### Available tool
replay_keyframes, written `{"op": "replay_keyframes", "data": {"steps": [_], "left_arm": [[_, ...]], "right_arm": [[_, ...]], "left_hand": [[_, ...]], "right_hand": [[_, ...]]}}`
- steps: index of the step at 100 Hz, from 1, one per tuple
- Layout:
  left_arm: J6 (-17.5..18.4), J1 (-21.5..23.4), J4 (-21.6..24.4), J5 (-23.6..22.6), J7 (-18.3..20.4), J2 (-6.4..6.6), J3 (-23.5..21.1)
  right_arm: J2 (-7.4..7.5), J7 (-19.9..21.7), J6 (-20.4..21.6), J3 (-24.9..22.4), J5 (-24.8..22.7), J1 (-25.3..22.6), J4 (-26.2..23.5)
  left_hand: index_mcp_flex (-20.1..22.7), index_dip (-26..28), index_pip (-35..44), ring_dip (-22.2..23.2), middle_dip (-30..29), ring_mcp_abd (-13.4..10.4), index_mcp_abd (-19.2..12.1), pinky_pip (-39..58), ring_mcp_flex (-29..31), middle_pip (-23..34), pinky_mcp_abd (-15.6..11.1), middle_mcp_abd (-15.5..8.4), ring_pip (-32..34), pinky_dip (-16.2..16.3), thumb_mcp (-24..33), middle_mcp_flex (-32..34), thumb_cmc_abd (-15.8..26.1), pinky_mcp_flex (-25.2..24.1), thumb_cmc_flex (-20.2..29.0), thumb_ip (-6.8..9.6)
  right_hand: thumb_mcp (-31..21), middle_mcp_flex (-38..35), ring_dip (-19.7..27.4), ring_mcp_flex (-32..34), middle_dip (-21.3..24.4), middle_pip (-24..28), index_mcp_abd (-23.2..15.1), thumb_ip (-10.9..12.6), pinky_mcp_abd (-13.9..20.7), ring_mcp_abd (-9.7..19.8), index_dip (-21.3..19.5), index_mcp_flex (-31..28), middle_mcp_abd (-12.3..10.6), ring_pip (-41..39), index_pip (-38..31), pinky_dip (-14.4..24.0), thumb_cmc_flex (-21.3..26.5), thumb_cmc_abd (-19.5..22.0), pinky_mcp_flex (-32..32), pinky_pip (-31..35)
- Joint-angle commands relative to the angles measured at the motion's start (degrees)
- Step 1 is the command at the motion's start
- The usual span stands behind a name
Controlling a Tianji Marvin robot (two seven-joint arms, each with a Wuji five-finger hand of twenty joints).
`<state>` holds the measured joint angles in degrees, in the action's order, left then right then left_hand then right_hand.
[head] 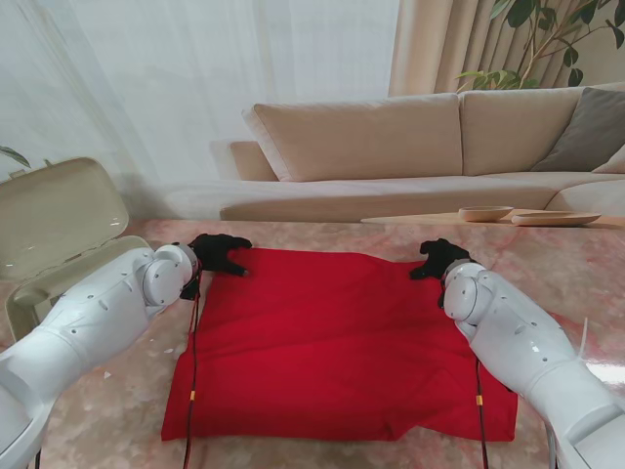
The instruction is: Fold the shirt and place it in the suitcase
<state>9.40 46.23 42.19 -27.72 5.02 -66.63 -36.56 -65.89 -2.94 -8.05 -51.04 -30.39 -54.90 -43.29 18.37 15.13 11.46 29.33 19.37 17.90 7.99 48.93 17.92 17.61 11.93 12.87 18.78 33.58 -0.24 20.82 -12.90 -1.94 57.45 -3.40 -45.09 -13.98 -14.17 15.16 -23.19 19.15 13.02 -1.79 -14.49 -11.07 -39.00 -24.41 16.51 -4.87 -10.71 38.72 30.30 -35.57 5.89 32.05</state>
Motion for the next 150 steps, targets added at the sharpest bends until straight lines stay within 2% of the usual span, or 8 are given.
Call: {"op": "replay_keyframes", "data": {"steps": [1,53,117,121,124,127,130,150], "left_arm": [[0.11,-1.08,-0.08,0.00,-0.23,-0.61,0.40],[4.70,-7.03,-13.57,5.29,-2.19,-6.38,8.18],[3.87,-6.34,-10.43,5.34,3.30,-4.24,8.79],[3.75,-6.24,-10.21,5.40,3.52,-4.15,8.69],[3.67,-6.17,-10.07,5.40,3.59,-4.09,8.63],[3.59,-6.10,-9.92,5.39,3.70,-4.02,8.56],[3.50,-6.01,-9.74,5.44,3.87,-3.94,8.44],[2.94,-5.44,-9.22,6.32,4.89,-3.79,7.61]], "right_arm": [[-0.21,0.49,0.16,0.26,0.04,0.00,0.84],[-0.76,-1.67,1.04,1.15,0.20,0.60,2.62],[-0.46,0.35,0.52,1.23,0.74,-0.01,2.14],[-0.47,0.49,0.38,1.25,0.79,-0.03,2.06],[-0.49,0.45,0.30,1.31,0.80,-0.02,2.09],[-0.48,0.44,0.21,1.37,0.76,-0.02,2.08],[-0.47,0.50,0.13,1.40,0.74,-0.02,2.05],[-0.36,1.06,-0.63,1.41,0.67,-0.21,1.55]], "left_hand": [[0.06,-0.29,0.66,0.75,0.43,-1.26,0.27,0.79,-2.58,-0.74,0.76,0.09,0.21,1.26,-0.81,-2.42,-0.45,-1.86,0.34,0.59],[-1.85,-1.43,-1.76,-4.78,-2.11,-1.72,-0.04,-14.74,-10.92,-1.99,-1.47,-0.17,-5.12,-6.02,-0.68,-7.13,-0.04,-1.56,0.21,0.75],[0.83,-0.53,0.30,2.33,1.17,-1.08,0.88,2.95,5.12,1.69,2.56,-0.16,3.19,3.54,-0.64,3.76,-0.62,2.49,0.97,0.65],[0.80,-0.51,0.55,3.51,1.92,-1.20,1.07,4.48,6.25,2.31,2.73,-0.17,4.43,4.68,-0.61,4.42,-0.89,3.20,1.13,0.67],[0.76,-0.53,0.69,4.31,2.46,-1.31,1.29,5.85,7.44,2.90,3.01,-0.28,5.44,5.61,-0.58,5.25,-1.07,4.01,1.26,0.68],[0.73,-0.58,0.82,5.21,3.03,-1.28,1.79,7.27,8.56,3.48,3.30,-0.22,6.51,6.65,-0.52,5.97,-1.22,4.91,1.45,0.71],[0.90,-0.61,1.06,6.20,3.71,-1.44,2.20,8.65,9.68,4.21,3.41,-0.25,7.66,7.79,-0.45,6.80,-1.39,5.70,1.66,0.73],[3.34,-0.53,3.84,13.79,8.30,-1.85,5.04,17.14,18.20,10.46,5.26,-1.97,16.44,15.51,0.16,13.94,-3.67,11.73,3.48,0.97]], "right_hand": [[-0.57,0.87,-0.80,0.51,0.40,0.38,-0.79,-1.87,-0.44,0.44,0.03,0.98,0.05,-0.28,0.10,0.70,-1.28,-1.02,0.44,0.40],[-1.52,2.01,1.24,-2.82,0.69,0.46,-1.39,-1.98,-0.03,1.90,0.04,1.72,-0.18,2.16,-0.10,0.30,-1.62,-1.44,-0.32,-1.59],[-2.93,-2.52,-3.84,7.12,-1.32,3.09,-0.36,-2.16,-1.54,-1.79,0.15,-0.17,1.08,-5.64,-0.79,2.16,-0.80,-2.85,3.52,-1.01],[-3.18,-2.94,-6.44,8.78,-2.72,3.27,-0.44,-2.24,30.00,-2.49,0.11,-0.19,1.44,-7.15,-0.75,6.18,-0.66,-3.14,31.57,16.68],[-3.40,-3.66,-7.59,10.92,-3.40,3.62,-0.60,-2.24,37.61,-2.98,0.05,-0.39,1.71,-8.40,-0.84,5.21,-0.47,-3.42,37.87,21.05],[-3.73,-4.19,-8.66,12.95,-3.94,4.25,-0.69,-2.24,36.09,-3.39,0.00,-0.55,1.97,-10.26,-0.97,6.04,-0.35,-3.75,39.80,23.36],[-4.08,-4.82,-10.17,14.87,-4.75,4.93,-0.77,-2.31,7.90,-3.93,-0.04,-0.74,2.29,-12.65,-1.16,3.11,-0.18,-4.12,23.32,9.86],[-5.72,-7.76,-17.77,18.67,-9.31,8.83,-0.63,-2.52,-4.96,-3.32,-0.03,-2.93,2.82,-25.88,-2.37,4.28,0.88,-6.08,9.00,16.00]]}}
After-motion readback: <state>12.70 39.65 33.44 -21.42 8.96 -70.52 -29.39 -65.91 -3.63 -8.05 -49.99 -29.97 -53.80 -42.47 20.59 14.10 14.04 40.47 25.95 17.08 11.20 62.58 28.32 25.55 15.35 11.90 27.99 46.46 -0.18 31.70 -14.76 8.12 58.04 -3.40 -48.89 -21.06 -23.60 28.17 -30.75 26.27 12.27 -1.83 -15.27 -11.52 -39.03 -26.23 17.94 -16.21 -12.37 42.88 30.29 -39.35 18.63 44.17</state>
